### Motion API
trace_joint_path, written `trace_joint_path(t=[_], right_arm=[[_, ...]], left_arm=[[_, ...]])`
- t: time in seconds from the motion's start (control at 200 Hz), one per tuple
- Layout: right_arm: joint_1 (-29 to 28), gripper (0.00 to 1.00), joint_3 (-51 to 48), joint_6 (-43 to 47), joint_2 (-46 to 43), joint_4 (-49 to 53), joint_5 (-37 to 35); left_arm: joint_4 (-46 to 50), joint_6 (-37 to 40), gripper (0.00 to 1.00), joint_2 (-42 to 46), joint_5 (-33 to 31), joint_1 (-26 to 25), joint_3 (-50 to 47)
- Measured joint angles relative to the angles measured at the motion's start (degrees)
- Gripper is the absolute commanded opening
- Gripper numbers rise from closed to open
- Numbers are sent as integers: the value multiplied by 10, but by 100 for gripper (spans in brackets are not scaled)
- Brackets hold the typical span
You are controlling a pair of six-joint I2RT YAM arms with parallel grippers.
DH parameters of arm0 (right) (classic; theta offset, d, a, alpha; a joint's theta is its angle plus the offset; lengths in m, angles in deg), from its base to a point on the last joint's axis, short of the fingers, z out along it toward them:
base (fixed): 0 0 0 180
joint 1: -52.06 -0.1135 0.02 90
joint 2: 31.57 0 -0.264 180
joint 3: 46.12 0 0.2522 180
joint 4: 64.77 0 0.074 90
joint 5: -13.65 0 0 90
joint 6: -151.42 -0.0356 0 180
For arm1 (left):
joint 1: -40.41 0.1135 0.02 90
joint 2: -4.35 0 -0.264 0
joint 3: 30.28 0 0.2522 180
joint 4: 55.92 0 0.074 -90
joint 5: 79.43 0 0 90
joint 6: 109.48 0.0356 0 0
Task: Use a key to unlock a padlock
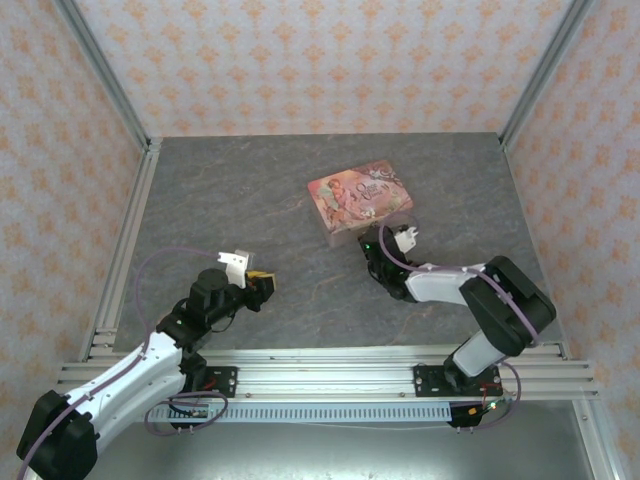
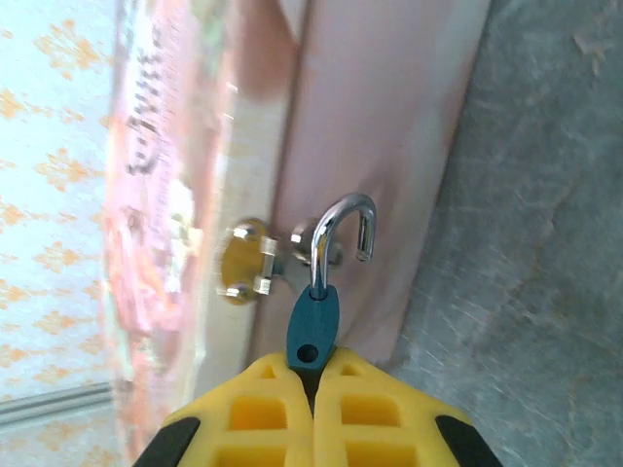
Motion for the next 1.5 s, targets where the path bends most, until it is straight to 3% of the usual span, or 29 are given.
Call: trace_joint_path(t=[0.52, 0.711, 0.751, 0.781, 0.836, 0.896, 1.121, 1.356, 1.501], right_arm=[[54, 0, 0, 25, -21, 96, 47], [54, 0, 4, 78, -97, 190, 80], [54, 0, 11, 99, -116, 215, 92], [54, 0, 19, 115, -128, 235, 101], [53, 0, 40, 145, -144, 276, 116], [47, 0, 71, 184, -153, 323, 130], [-29, 0, 158, 282, -144, 429, 203], [-103, 0, 164, 297, -30, 411, 344], [-115, 0, 162, 299, 30, 360, 423]], left_arm=[[2, 0, 31, 17, 0, 2, -4], [49, 3, 34, 25, -14, 9, 3], [72, 7, 38, 25, -18, 12, 13], [91, 10, 47, 24, -24, 15, 24], [119, 9, 76, 21, -38, 22, 45], [143, 1, 99, 13, -55, 31, 68], [185, -51, 100, -39, -75, 71, 117], [221, -68, 100, -70, -75, 71, 155], [227, -78, 100, -79, -75, 71, 162]])
